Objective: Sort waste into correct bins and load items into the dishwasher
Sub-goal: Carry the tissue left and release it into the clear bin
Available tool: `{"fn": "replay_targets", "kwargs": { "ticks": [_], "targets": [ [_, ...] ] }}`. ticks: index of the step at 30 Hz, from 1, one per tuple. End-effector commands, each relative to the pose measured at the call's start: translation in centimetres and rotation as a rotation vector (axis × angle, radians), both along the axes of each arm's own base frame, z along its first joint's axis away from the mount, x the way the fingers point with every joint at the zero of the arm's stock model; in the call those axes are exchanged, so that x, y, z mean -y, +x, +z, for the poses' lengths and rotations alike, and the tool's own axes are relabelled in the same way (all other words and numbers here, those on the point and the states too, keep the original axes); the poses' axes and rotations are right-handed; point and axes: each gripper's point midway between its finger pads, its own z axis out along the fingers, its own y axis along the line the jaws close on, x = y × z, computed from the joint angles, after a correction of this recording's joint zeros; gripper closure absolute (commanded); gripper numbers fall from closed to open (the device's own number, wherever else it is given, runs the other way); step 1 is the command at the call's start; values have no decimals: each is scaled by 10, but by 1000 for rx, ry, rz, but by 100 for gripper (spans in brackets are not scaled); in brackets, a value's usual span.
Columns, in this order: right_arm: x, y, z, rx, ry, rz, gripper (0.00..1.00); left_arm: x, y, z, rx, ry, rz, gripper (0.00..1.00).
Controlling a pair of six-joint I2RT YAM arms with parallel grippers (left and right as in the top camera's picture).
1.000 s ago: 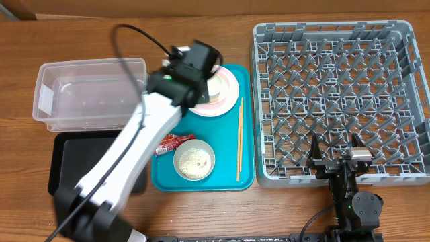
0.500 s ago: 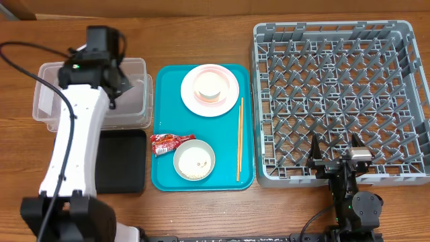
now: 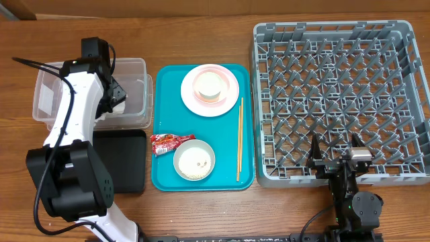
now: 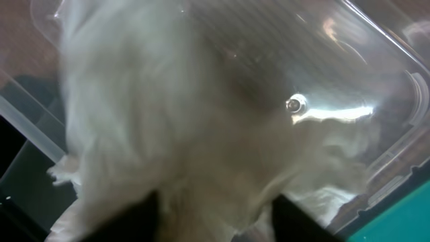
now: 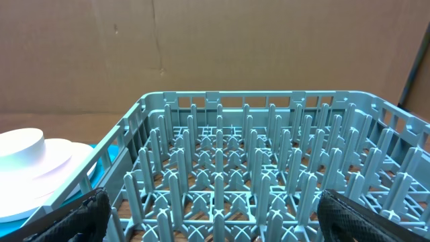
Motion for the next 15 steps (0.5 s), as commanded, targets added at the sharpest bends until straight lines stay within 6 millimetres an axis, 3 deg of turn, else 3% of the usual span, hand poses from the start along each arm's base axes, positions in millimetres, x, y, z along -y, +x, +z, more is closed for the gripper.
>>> {"fn": "replay_targets", "kwargs": {
  "ticks": [1, 3, 6, 9, 15],
  "targets": [
    [2, 0, -1, 6, -1, -11, 0, 6, 0, -5, -17, -45, -46, 0],
    [2, 0, -1, 6, -1, -11, 0, 14, 4, -2, -13, -84, -91, 0],
    [2, 0, -1, 6, -1, -11, 0, 28, 7, 10, -6, -158, -137, 9],
    [2, 0, -1, 6, -1, -11, 0, 37, 9, 32, 22, -201, -154, 12],
    [2, 0, -1, 6, -1, -11, 0, 35, 13, 84, 134, -183, -172, 2]
  ]
}}
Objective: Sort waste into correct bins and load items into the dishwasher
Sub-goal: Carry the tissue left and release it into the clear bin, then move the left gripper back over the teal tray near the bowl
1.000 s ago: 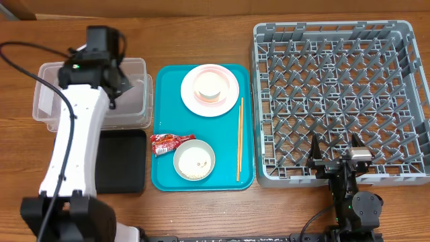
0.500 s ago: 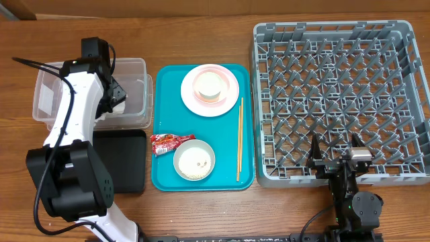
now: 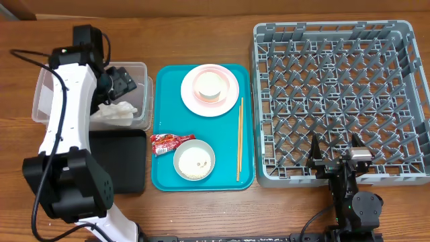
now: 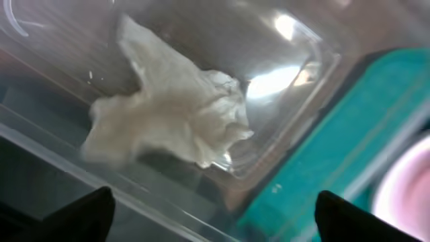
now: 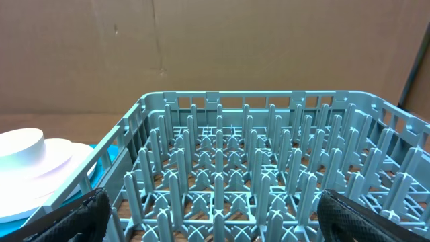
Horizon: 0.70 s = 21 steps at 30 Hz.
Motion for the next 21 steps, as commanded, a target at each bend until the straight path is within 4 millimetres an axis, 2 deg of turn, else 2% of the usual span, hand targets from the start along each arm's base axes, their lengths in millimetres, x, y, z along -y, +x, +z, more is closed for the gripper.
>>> {"fn": "replay_targets", "kwargs": {
  "ticks": [1, 3, 4, 6, 7, 8, 14, 21],
  "targets": [
    [2, 0, -1, 7, -1, -11, 0, 0, 8, 48, 137, -2, -32, 2],
    [2, 0, -1, 7, -1, -11, 0, -4, 10, 53, 160, 17, -25, 6],
    [2, 0, -1, 7, -1, -11, 0, -3, 9, 54, 161, 11, -25, 21],
    [2, 0, -1, 7, -1, -11, 0, 9, 4, 51, 137, -53, -44, 58],
    [2, 0, -1, 7, -1, -11, 0, 16, -1, 48, 117, -86, -55, 80],
    [2, 0, -1, 7, -1, -11, 0, 23, -6, 47, 94, -110, -65, 96],
    [2, 0, -1, 7, -1, -11, 0, 71, -37, 41, -36, -190, -240, 96],
    [2, 0, -1, 7, -1, -11, 0, 148, -73, 32, -173, -208, -449, 96]
  ]
}}
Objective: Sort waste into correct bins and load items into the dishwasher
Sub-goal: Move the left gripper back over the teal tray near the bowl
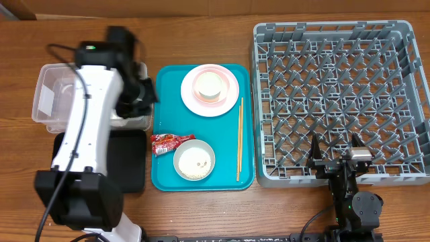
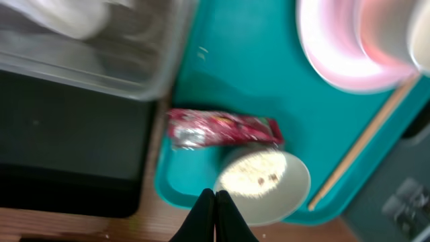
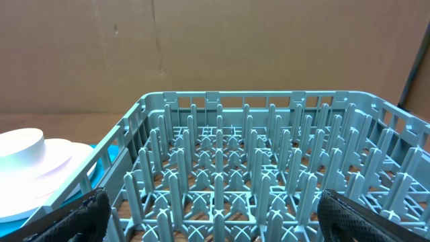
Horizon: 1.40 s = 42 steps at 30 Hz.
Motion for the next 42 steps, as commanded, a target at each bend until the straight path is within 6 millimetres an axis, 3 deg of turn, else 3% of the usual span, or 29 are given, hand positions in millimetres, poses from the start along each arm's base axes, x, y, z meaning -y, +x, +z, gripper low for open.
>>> {"fn": "replay_targets", "kwargs": {
  "ticks": [1, 7, 14, 19, 28, 33, 42],
  "targets": [
    [2, 0, -1, 6, -1, -11, 0, 45, -17, -2, -18, -28, -135, 96],
    [2, 0, -1, 6, -1, -11, 0, 118, -56, -33, -68, -13, -309, 94],
    [2, 0, -1, 6, -1, -11, 0, 176, -107, -80, -78, 37, -433, 96],
    [2, 0, -1, 6, -1, -11, 0, 175, -117, -89, -6, 198, -407, 96],
    [2, 0, -1, 6, -1, -11, 1, 164, -110, -86, 72, 328, -424, 90],
    [2, 0, -1, 6, -1, -11, 0, 159, -110, -93, 72, 344, -421, 78],
    [2, 0, -1, 6, -1, -11, 0, 159, -109, -114, 80, 319, -420, 76]
  ]
}}
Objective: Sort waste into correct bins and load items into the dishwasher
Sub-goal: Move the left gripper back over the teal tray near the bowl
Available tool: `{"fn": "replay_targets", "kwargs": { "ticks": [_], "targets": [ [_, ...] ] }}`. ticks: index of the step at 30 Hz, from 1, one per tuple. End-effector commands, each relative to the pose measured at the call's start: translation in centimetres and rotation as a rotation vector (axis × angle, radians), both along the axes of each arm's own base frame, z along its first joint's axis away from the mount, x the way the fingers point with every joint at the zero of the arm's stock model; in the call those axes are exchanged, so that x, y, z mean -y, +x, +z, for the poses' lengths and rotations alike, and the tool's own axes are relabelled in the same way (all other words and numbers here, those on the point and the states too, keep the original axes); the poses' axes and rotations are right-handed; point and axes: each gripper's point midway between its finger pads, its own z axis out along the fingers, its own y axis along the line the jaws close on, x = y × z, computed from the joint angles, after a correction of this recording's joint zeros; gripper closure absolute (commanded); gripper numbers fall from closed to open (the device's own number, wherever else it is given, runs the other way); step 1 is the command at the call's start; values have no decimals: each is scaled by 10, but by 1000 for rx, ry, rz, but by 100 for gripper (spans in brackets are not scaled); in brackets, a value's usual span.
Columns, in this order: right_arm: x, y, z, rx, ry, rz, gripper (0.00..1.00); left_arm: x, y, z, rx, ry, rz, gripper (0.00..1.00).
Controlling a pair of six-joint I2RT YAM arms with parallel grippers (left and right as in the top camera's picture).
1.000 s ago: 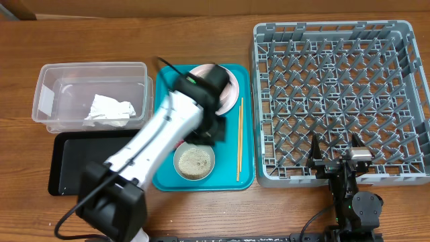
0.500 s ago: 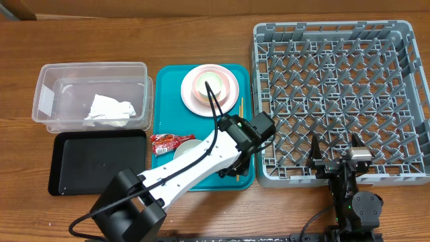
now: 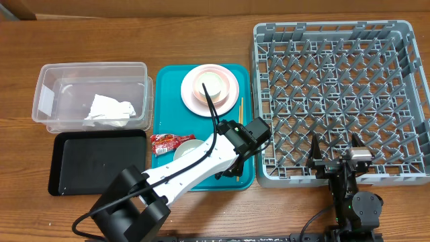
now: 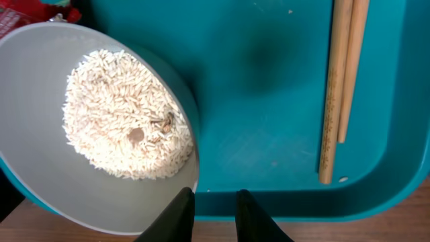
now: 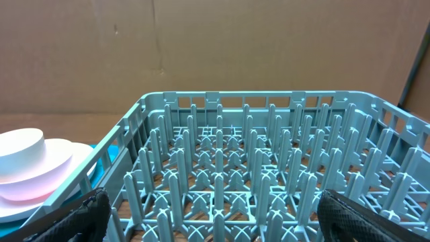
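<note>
On the teal tray [image 3: 168,81] sit a white bowl of rice [image 4: 101,121], a pair of wooden chopsticks [image 4: 342,87], a red snack wrapper [image 3: 164,141] and a pink plate with a white cup [image 3: 209,89]. My left gripper [image 4: 215,212] hovers over the tray's front edge, between the bowl [image 3: 191,160] and the chopsticks [image 3: 240,121]. Its fingers stand a narrow gap apart with only tray showing between them. In the overhead view the left gripper [image 3: 230,173] is largely hidden under its own arm. My right gripper [image 5: 215,215] rests open at the near edge of the grey dish rack [image 3: 339,94].
A clear plastic bin [image 3: 47,74] at the back left holds a crumpled white tissue [image 3: 107,111]. A flat black bin [image 3: 97,161] lies in front of it. The left arm stretches across the tray's front right corner.
My left gripper was shut over the tray's left edge beside the clear bin. It is now at the tray's front between bowl and chopsticks, fingers slightly apart. The right arm is unchanged.
My left gripper was down in the clear bin with the white tissue against it. Then it was open above the bin, the tissue lying inside. Then it was shut over the tray's left side, and now it stands by the rice bowl.
</note>
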Motion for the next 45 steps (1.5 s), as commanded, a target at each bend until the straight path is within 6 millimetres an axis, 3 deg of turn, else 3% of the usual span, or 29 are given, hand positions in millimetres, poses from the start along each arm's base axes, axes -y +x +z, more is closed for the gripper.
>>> {"fn": "replay_targets", "kwargs": {
  "ticks": [1, 11, 33, 41, 45],
  "targets": [
    [2, 0, -1, 6, -1, -11, 0, -7, 6, 0, 28, 6, 20, 76],
    [2, 0, -1, 6, -1, -11, 0, -16, 11, -17, 42, -1, 46, 75],
    [2, 0, -1, 6, -1, -11, 0, -12, 18, -14, 29, -38, 35, 78],
    [2, 0, -1, 6, -1, -11, 0, -33, 44, 0, 25, -60, 138, 79],
    [2, 0, -1, 6, -1, -11, 0, -30, 61, 13, -1, -153, 111, 81]
  ]
}}
